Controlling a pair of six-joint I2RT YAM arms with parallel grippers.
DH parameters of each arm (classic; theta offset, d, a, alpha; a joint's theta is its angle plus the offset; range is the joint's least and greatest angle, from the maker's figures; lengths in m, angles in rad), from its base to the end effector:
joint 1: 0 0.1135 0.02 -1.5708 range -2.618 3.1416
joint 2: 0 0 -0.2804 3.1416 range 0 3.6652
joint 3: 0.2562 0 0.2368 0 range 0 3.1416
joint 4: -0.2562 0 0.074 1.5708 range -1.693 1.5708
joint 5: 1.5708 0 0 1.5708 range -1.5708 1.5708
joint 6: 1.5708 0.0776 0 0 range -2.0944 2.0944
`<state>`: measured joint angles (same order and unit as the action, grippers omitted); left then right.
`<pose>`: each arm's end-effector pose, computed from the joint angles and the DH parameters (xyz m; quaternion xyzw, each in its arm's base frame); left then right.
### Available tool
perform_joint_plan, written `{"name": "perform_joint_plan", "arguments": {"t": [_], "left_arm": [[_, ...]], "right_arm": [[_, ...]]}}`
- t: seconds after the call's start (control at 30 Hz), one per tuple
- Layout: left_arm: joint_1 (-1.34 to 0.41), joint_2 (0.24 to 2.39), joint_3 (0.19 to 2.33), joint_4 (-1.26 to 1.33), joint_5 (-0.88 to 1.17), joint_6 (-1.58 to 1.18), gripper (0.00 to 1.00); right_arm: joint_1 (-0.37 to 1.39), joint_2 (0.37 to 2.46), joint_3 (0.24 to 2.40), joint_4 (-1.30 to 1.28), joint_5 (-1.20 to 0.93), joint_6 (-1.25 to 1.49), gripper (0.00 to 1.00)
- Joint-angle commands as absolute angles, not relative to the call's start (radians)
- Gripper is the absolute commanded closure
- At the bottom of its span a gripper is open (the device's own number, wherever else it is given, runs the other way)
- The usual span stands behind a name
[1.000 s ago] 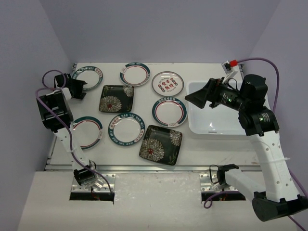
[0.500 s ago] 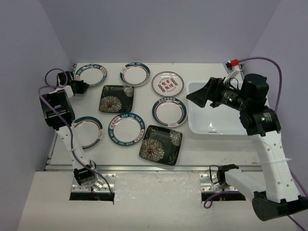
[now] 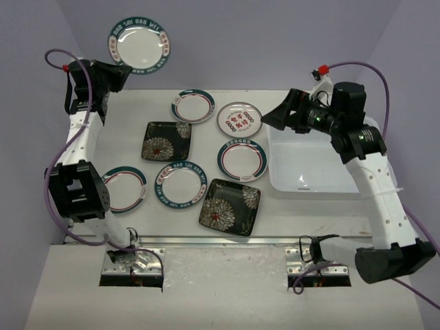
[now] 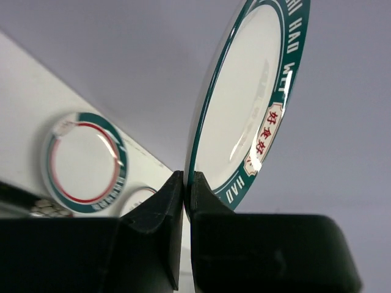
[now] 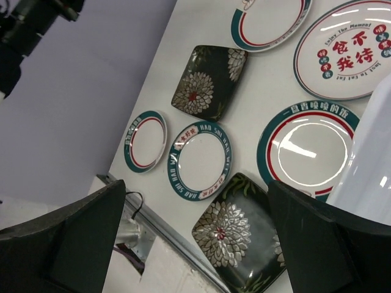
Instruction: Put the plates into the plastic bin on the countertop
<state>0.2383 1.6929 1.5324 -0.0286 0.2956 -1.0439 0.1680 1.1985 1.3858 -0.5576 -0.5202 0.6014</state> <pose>0.4285 0.0808 0.3866 -0.3807 0.6671 -0.3515 0.5353 0.2535 0.0821 0.4252 0.0296 0.8100 0.4016 0.4263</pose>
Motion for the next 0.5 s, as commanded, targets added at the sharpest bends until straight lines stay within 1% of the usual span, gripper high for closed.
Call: {"name": "perform_joint_plan", "arguments": {"t": [0.0,0.1,0.17,0.23,0.3,0.37,0.4,0.47], "left_arm": [[0.039,1.639,1.486,0.005,0.567,-0.943,1.0],[-0.069,1.618,1.457,0.012,0.657,-0.91,1.0],[-0.117,1.591,1.413,0.017,0.706,-0.908,1.0],[-0.135,1.565,1.38,0.017,0.729,-0.916,1.0],[-0.144,1.544,1.343,0.017,0.753,-0.922,1.0],[-0.168,1.515,1.298,0.015,0.77,-0.923,1.0],[-0.186,1.508,1.283,0.021,0.779,-0.926,1.0],[-0.216,1.493,1.258,0.028,0.801,-0.934,1.0]], "right_arm": [[0.166,1.349,1.584,-0.58,-0.506,0.607,0.01],[0.108,1.468,1.707,-0.634,-0.56,0.616,0.01],[0.068,1.537,1.717,-0.634,-0.607,0.61,0.02],[0.035,1.557,1.711,-0.62,-0.667,0.589,0.07],[0.031,1.569,1.709,-0.614,-0.713,0.574,0.08],[0.031,1.566,1.669,-0.578,-0.764,0.575,0.13],[0.031,1.565,1.656,-0.571,-0.771,0.58,0.17],[0.031,1.567,1.62,-0.566,-0.768,0.562,0.21]]}}
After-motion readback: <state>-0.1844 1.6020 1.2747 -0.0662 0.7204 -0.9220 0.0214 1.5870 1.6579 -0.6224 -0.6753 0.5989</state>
